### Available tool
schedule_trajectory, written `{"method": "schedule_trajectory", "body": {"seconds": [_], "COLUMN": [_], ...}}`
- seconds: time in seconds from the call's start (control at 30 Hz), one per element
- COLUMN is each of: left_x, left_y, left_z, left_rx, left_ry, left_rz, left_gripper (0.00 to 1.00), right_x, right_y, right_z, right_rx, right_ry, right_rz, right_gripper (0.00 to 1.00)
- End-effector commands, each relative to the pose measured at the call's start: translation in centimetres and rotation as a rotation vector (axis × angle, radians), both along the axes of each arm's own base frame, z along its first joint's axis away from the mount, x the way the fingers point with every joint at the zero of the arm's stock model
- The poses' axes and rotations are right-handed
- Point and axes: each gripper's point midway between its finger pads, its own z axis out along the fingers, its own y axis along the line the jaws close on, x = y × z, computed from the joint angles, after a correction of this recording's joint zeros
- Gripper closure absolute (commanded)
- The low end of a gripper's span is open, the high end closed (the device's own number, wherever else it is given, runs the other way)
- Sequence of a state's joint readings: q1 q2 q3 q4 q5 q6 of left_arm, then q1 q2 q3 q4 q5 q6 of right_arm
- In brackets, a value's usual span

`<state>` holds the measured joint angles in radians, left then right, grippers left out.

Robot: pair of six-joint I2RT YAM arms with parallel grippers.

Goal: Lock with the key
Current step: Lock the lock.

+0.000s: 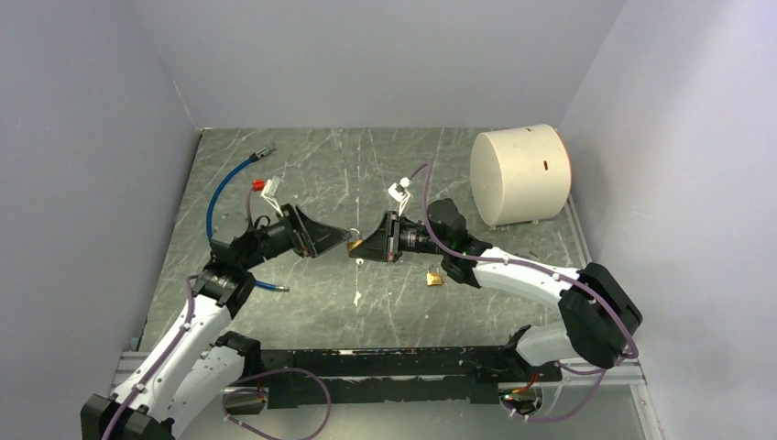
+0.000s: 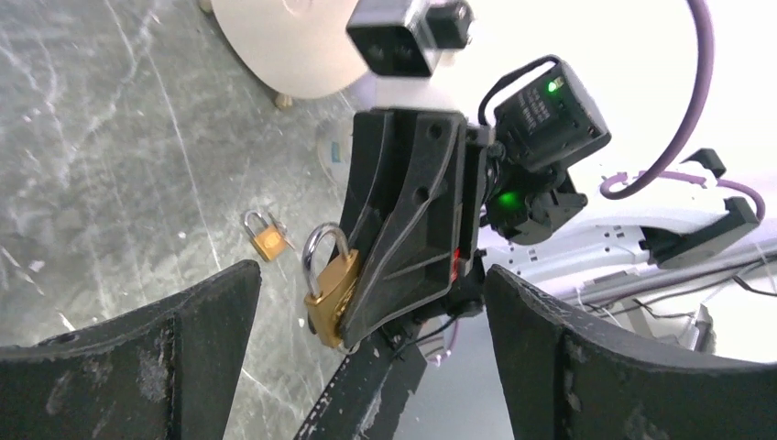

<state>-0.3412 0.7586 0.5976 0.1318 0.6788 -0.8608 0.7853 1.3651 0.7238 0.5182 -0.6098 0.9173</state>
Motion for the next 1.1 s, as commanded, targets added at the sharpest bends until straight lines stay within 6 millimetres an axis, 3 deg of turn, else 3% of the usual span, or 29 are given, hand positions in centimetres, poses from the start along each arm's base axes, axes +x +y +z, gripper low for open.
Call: {"method": "schedule_trajectory", "body": {"seconds": [0.0,0.23,0.6,0.73,0.93,1.07], "left_x": [-1.0,-0.7,-1.7,-1.9,-2.2,-2.6], "left_y": [-0.8,-1.2,-2.0,-2.0,-1.9,-1.8], "left_z": [1.7,0.6,0.1,0.1,0.0,0.6], "left_rx": [-0.137,-0.178,-0.276,-0.293,-0.282,-0.273], "left_ry": [-0.042,-0.03,-0.035,-0.036,-0.039,-0.061], "left_rz": [-0.09,-0.112,-0.237,-0.25,-0.246,-0.256], "left_gripper": [0.06,0.08,0.63,0.76,0.82,0.72], "right_x": [0.0,0.0,-1.1,-1.0,-0.9,-0.9], "right_y": [0.6,1.1,1.5,1.4,1.4,1.4], "right_z": [4.2,3.9,3.9,3.7,3.2,3.1], "right_rx": [0.132,0.105,0.151,0.158,0.153,0.156], "right_ry": [-0.095,-0.101,-0.062,-0.05,-0.035,-0.032], "right_rz": [0.01,0.04,0.098,0.081,0.075,0.083], "right_gripper": [1.0,1.0,1.0,1.0,1.0,1.0]}}
